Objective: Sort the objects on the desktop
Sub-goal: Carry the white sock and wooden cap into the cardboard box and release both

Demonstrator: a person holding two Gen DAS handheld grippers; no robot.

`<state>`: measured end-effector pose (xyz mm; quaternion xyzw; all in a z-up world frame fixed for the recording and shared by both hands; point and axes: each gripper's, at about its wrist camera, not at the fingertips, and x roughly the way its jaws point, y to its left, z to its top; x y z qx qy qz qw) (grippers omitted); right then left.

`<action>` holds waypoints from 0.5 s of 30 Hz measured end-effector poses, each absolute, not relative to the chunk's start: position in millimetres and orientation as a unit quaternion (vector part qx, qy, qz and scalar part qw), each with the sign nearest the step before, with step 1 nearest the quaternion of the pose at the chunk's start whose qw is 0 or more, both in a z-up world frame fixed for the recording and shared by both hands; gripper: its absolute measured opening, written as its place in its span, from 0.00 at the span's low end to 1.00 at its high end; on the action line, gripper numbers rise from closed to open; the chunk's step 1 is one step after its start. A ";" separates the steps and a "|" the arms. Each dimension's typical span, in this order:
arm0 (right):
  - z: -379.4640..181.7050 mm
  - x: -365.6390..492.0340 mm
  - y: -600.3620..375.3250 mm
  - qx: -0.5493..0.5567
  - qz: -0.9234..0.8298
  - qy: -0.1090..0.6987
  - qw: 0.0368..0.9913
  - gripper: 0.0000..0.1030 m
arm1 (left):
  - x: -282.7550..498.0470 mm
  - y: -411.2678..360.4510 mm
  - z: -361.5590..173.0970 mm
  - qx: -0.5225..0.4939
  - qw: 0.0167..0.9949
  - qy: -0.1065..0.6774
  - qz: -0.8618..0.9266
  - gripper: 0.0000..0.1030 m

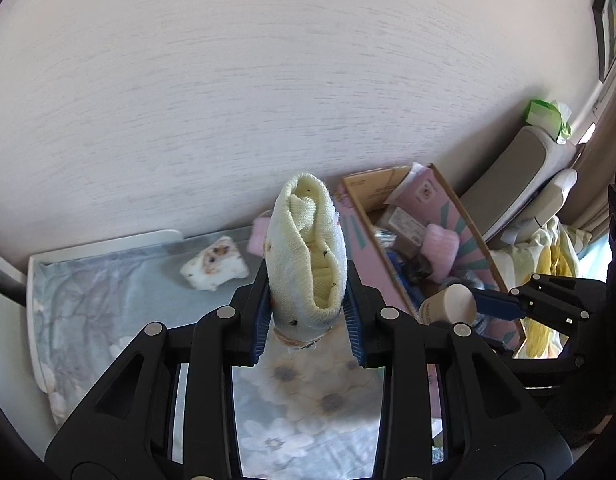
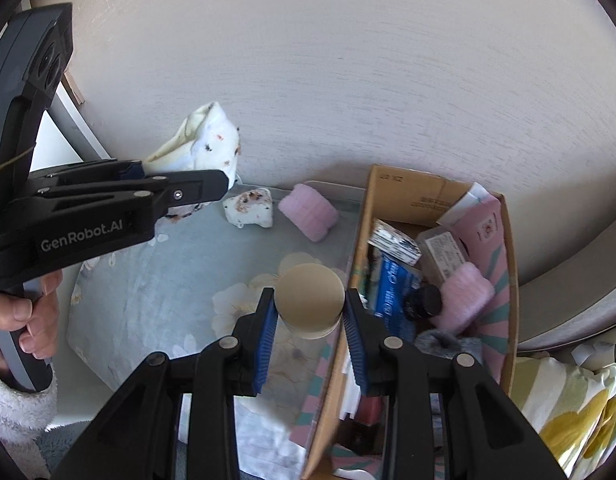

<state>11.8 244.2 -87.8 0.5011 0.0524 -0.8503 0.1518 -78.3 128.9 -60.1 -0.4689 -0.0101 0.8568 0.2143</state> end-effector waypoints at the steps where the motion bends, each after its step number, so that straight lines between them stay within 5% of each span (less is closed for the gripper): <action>1: -87.0 12.8 247.5 0.501 -0.850 0.052 0.153 0.30 | -77.6 134.5 -59.2 -0.467 0.215 -0.010 0.858 0.28; 15: -98.4 32.1 301.8 0.505 -0.841 0.056 0.189 0.30 | -78.9 203.9 -57.7 -0.466 0.211 -0.005 0.859 0.28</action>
